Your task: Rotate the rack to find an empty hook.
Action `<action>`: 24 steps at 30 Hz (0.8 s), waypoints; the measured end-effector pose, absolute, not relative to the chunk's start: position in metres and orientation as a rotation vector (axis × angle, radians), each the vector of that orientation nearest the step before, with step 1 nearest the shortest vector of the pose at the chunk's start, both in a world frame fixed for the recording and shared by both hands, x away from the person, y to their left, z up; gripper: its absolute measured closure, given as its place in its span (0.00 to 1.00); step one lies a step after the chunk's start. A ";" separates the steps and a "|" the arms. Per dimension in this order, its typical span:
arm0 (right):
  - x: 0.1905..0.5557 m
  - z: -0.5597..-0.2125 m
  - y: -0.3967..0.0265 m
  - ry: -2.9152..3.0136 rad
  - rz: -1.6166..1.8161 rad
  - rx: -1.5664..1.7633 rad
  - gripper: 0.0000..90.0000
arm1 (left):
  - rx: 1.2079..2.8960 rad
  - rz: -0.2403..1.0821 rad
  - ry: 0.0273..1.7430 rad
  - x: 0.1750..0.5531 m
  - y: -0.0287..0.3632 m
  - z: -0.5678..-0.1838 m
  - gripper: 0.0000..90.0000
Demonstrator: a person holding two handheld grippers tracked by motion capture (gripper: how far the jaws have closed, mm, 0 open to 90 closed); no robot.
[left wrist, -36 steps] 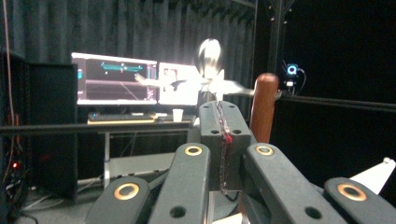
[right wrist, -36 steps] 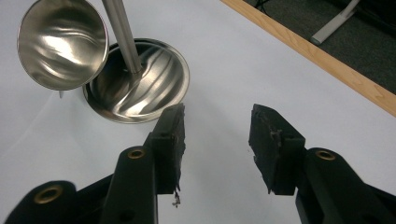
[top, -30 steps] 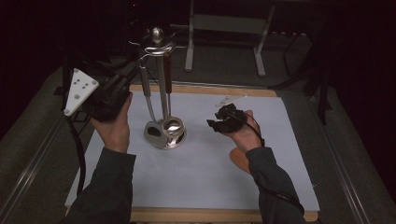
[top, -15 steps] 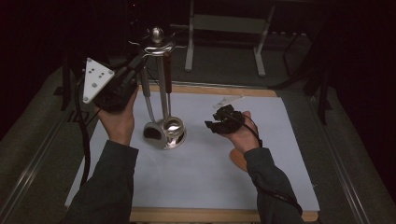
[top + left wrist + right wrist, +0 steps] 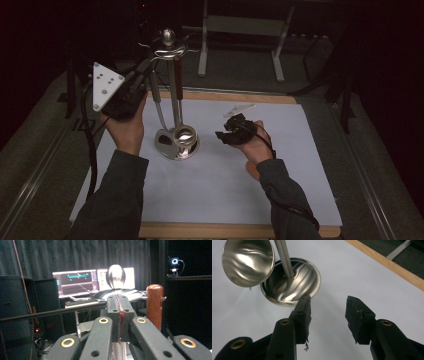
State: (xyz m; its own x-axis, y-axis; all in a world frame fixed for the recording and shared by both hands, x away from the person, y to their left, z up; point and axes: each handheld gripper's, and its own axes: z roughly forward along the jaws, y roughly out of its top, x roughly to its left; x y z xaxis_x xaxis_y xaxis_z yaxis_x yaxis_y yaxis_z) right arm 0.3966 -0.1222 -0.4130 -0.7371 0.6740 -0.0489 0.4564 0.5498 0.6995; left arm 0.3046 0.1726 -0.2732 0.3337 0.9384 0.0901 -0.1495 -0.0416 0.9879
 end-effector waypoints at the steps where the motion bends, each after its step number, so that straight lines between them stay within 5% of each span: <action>1: 0.397 -0.414 -0.122 2.478 0.984 0.932 0.62 | 1.298 1.061 0.820 0.305 0.173 -0.273 1.00; 24: 0.398 -0.415 -0.128 2.480 0.972 0.944 0.62 | 1.262 1.067 0.952 0.330 0.187 -0.268 1.00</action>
